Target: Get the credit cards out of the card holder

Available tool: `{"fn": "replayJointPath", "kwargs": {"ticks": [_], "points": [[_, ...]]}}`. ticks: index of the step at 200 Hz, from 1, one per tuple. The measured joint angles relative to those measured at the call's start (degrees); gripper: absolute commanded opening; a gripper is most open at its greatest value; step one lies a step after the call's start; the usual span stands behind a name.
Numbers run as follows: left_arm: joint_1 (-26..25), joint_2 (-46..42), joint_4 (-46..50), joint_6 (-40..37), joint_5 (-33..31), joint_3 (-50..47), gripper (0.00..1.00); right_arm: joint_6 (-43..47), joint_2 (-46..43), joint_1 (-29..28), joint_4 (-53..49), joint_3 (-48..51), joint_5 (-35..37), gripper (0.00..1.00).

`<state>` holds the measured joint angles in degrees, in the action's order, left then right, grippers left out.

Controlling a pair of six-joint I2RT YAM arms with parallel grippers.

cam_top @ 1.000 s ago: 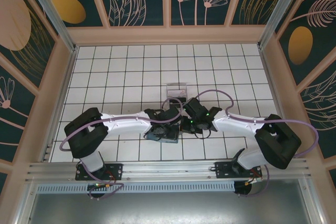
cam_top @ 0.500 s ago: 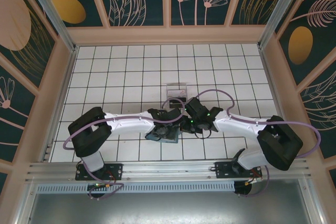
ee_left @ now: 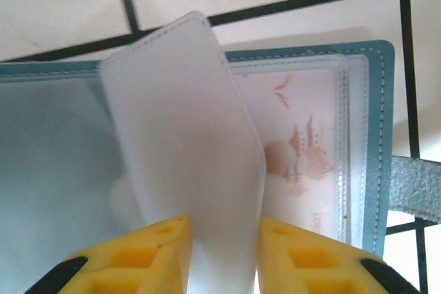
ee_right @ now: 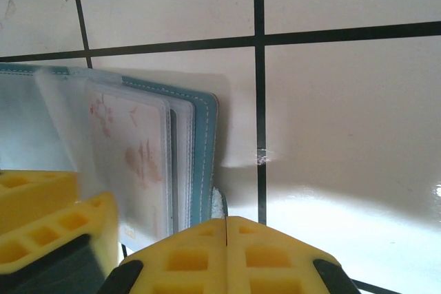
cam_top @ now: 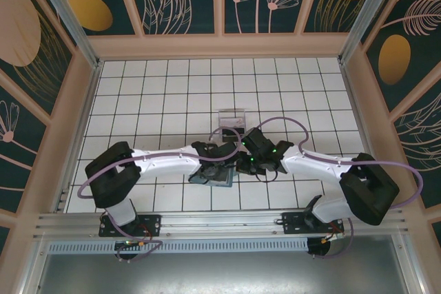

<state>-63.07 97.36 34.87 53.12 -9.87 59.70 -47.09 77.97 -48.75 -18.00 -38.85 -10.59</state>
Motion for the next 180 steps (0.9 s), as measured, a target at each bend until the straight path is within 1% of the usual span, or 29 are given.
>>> {"fn": "replayJointPath", "kwargs": {"ticks": [23,48,95,143,180], "points": [[0.0,-2.4,2.1,0.4,-2.1,0.0,0.39,0.0,0.0,0.0,0.0,0.0,0.0,0.01],[0.0,-3.4,4.1,0.7,-3.8,0.0,0.39,0.0,0.0,0.0,-0.3,0.0,0.0,0.01],[0.0,-4.9,5.7,1.6,-5.6,-1.1,0.37,0.1,0.0,0.0,-0.4,0.0,0.2,0.01],[0.0,-8.5,5.6,3.0,-5.8,-4.4,0.35,0.3,0.0,0.0,-1.7,-0.7,0.3,0.01],[0.5,-9.8,5.3,3.7,-5.6,-8.5,0.37,1.0,0.5,0.0,-3.0,-2.2,0.6,0.01]]}}
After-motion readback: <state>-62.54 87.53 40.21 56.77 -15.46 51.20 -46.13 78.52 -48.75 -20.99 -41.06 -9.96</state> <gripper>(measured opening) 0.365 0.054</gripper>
